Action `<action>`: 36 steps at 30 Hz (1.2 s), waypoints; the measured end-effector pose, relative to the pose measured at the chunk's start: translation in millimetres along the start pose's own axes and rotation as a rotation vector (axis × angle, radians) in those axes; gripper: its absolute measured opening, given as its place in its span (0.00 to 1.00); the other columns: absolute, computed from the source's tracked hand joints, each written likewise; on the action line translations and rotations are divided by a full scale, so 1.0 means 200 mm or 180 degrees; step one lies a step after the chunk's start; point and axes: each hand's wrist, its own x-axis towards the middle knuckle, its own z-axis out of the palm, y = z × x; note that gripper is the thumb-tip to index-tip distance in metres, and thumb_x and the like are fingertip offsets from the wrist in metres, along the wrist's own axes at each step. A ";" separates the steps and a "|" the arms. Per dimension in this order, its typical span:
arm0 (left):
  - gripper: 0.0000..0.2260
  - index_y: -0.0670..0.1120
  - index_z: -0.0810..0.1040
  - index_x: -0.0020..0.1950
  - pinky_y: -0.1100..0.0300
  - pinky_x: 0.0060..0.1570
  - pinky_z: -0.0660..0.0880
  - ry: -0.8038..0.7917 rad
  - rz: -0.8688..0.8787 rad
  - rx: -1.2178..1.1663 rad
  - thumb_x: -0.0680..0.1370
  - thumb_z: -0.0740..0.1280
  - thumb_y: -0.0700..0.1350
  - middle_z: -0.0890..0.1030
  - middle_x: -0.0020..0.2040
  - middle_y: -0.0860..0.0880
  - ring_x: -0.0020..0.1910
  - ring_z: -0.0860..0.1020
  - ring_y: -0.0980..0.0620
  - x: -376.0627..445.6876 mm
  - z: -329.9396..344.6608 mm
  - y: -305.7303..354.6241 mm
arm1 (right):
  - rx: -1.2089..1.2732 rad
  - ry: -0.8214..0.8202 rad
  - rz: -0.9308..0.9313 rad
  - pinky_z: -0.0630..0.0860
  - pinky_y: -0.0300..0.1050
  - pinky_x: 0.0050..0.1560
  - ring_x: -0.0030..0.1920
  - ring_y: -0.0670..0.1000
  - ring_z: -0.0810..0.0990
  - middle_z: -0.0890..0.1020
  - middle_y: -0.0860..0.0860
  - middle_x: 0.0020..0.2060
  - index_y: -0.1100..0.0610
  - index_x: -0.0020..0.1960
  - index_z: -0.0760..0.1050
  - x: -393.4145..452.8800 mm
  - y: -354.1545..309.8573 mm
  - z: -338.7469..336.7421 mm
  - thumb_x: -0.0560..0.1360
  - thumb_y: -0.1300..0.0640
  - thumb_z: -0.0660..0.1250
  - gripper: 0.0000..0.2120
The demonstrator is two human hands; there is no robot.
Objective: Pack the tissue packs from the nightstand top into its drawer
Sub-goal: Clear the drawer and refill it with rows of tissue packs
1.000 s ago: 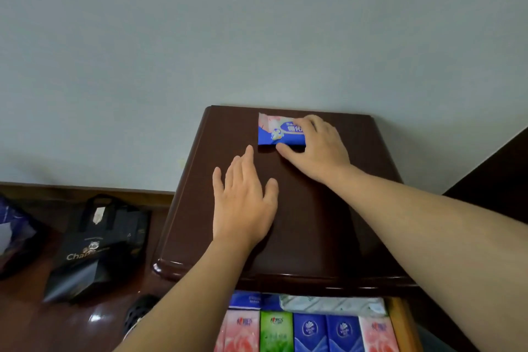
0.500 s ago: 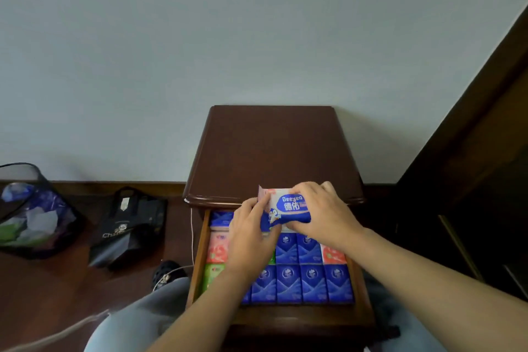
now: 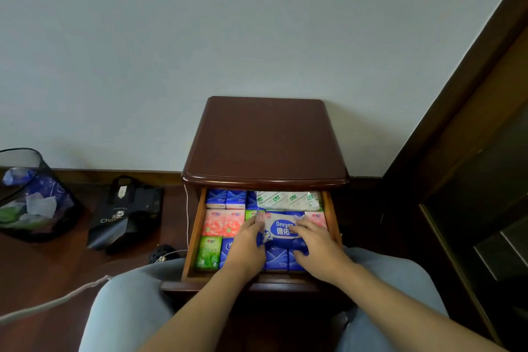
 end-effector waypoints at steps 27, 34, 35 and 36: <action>0.09 0.56 0.77 0.59 0.54 0.55 0.69 0.1310 0.1474 0.0883 0.79 0.67 0.51 0.76 0.55 0.58 0.53 0.77 0.51 -0.51 0.15 -0.30 | -0.0355 0.1873 -0.0353 0.69 0.49 0.55 0.52 0.52 0.76 0.80 0.42 0.51 0.44 0.58 0.81 -0.55 -0.01 0.31 0.77 0.42 0.66 0.13; 0.10 0.57 0.77 0.60 0.51 0.57 0.69 0.1411 0.1459 0.0940 0.79 0.68 0.50 0.76 0.55 0.58 0.53 0.76 0.52 -0.50 0.16 -0.29 | -0.0317 0.2012 -0.0409 0.68 0.47 0.58 0.54 0.52 0.76 0.80 0.43 0.52 0.46 0.61 0.83 -0.52 0.02 0.33 0.78 0.43 0.66 0.15; 0.09 0.57 0.77 0.60 0.51 0.57 0.70 0.1417 0.1469 0.0940 0.79 0.68 0.50 0.77 0.54 0.58 0.52 0.76 0.51 -0.49 0.15 -0.28 | -0.0308 0.2043 -0.0427 0.68 0.47 0.58 0.54 0.52 0.75 0.80 0.43 0.52 0.46 0.61 0.83 -0.51 0.02 0.33 0.78 0.44 0.66 0.15; 0.09 0.57 0.77 0.60 0.51 0.57 0.70 0.1424 0.1477 0.0942 0.79 0.68 0.50 0.77 0.55 0.58 0.52 0.76 0.51 -0.48 0.15 -0.28 | -0.0290 0.2079 -0.0450 0.68 0.47 0.58 0.54 0.52 0.75 0.80 0.43 0.52 0.46 0.61 0.83 -0.50 0.02 0.32 0.78 0.44 0.67 0.15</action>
